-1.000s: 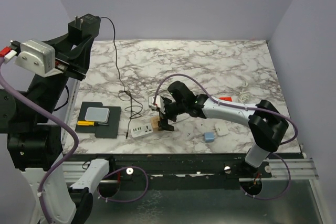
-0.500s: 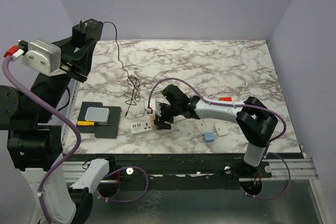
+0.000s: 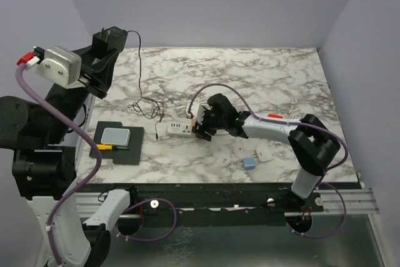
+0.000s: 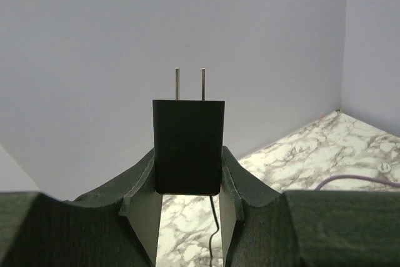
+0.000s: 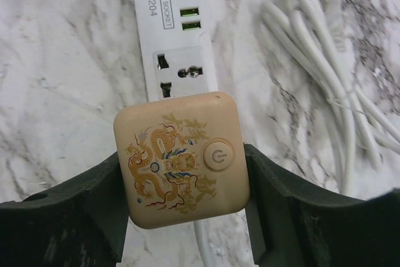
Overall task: Insert the plug
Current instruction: Move the socket to the center of the board.
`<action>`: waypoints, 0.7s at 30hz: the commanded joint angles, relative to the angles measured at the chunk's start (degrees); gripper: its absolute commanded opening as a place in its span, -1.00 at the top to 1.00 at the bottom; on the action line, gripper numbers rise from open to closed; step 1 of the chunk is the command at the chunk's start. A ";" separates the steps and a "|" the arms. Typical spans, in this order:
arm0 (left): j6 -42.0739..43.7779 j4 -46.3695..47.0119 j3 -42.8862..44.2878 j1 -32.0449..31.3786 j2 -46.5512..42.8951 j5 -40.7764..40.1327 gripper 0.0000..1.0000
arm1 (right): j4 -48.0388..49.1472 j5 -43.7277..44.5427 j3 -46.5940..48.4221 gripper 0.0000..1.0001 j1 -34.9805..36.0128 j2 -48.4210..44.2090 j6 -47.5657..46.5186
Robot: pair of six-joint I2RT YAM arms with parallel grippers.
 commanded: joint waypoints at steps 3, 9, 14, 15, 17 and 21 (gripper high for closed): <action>5.03 -5.78 -2.18 0.27 0.11 2.47 1.00 | 1.61 7.28 0.30 -0.37 -3.68 -0.24 2.69; 14.14 -21.12 -2.07 0.27 1.49 2.86 1.00 | 1.78 2.23 0.15 -0.96 -3.72 -5.81 4.15; 23.68 -36.09 -1.89 0.27 3.29 3.86 1.00 | -2.63 -4.69 3.05 -0.94 -3.79 -12.68 5.56; 25.75 -39.10 -1.83 0.27 3.80 4.25 1.00 | -2.65 -6.44 3.29 -0.92 -3.73 -14.00 6.33; 28.27 -43.03 -1.89 0.27 4.50 4.57 1.00 | -2.12 -9.45 3.68 -0.88 -3.75 -16.22 8.00; 32.61 -49.58 -1.55 0.27 6.35 8.23 1.00 | 9.00 -12.14 2.81 -0.60 -3.77 -17.54 20.15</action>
